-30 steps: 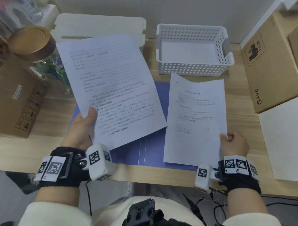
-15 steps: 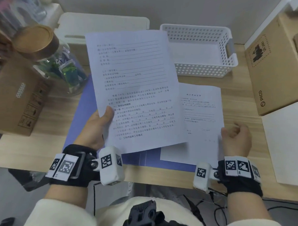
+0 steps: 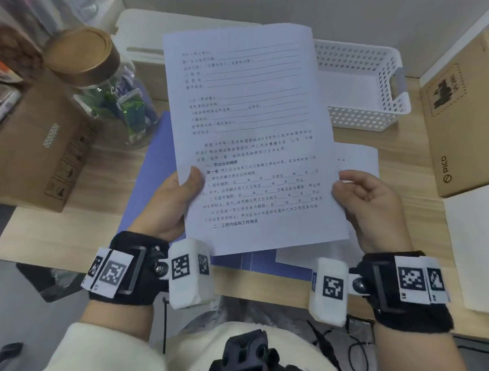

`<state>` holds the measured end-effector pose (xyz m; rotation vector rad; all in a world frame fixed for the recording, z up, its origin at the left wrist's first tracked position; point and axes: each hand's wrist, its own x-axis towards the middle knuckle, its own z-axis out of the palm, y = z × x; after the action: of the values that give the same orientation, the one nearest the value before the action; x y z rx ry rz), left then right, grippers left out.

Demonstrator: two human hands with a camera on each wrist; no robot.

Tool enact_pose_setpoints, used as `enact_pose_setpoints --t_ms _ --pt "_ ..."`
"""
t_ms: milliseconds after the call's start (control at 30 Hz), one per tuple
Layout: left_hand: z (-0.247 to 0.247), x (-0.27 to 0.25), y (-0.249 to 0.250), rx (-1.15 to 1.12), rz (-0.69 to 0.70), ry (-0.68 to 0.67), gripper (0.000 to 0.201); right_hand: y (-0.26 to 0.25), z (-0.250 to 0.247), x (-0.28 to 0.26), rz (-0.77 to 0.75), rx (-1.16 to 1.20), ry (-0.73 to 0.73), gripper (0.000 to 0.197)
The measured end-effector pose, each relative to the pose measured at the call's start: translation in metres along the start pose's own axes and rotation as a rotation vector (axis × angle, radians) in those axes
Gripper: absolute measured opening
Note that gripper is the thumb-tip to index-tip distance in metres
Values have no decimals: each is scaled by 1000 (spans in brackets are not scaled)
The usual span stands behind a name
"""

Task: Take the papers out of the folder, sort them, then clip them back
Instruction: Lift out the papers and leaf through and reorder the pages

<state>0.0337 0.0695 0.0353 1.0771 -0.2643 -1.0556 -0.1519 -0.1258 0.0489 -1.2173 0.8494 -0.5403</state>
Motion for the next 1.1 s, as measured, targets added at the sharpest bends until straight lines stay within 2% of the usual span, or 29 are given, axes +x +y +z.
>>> enact_pose_setpoints --t_ms 33,167,300,367,467,633,733,900,1000,1100 --pt "0 -1 0 8 -13 -21 55 1 0 1 0 -1 3 32" --pt "1 -6 1 96 -51 -95 55 10 5 3 -10 -97 108 17" --pt "0 -8 5 103 -51 -142 58 18 6 1 5 -145 174 16" --pt "-5 -8 6 95 -56 -122 55 20 8 0 7 -135 165 15" --pt "-17 -7 3 120 -42 -72 61 22 16 -2 10 -111 147 17" --pt "-32 -13 0 97 -17 -41 47 24 33 -2 15 -22 113 15" --pt "-38 -14 4 95 4 -39 46 26 41 2 18 -34 172 24" --pt "-51 -15 5 81 10 -31 43 28 47 3 77 -2 228 19" --pt "-61 -11 -6 90 -56 49 60 37 44 7 160 27 225 20" --pt "-71 -10 -29 94 -202 150 83 56 41 13 254 -58 195 22"
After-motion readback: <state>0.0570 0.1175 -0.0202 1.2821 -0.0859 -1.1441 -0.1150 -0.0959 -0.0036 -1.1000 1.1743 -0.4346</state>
